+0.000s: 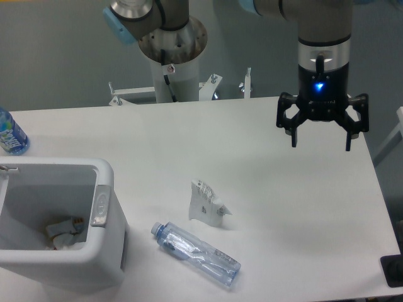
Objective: Place the trash in the trash can
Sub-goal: 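Move the open gripper down over the crumpled white paper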
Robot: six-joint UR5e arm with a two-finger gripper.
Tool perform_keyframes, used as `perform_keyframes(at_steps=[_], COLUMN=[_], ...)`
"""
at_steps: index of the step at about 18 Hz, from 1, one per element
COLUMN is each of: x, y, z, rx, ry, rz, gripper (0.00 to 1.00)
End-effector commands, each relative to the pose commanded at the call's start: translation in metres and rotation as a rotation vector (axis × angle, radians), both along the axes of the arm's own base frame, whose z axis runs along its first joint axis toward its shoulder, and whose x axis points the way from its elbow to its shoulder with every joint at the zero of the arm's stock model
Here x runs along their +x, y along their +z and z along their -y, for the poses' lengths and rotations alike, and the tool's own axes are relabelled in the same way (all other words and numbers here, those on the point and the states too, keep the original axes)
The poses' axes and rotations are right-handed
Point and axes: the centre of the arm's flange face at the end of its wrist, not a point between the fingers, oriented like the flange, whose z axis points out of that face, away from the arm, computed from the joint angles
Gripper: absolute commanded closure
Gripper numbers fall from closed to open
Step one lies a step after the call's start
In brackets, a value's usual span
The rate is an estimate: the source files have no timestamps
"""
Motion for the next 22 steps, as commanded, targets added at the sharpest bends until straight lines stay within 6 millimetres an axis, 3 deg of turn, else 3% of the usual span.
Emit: perform_keyframes(at_steps=[7, 13, 17, 22], x=[0.004, 0.022, 0.043, 0.068], y=[-0.004, -0.05, -0.067, -0.134], z=[0.0, 0.003, -0.023, -0.066], rx=[-0.029, -0.052, -0.011, -0.051], ry=[0.019, 0.114, 0.242, 0.326], rz=[-0.013, 0.091, 0.173, 0.312], gripper=[0.0, 0.0, 0.0, 0.0])
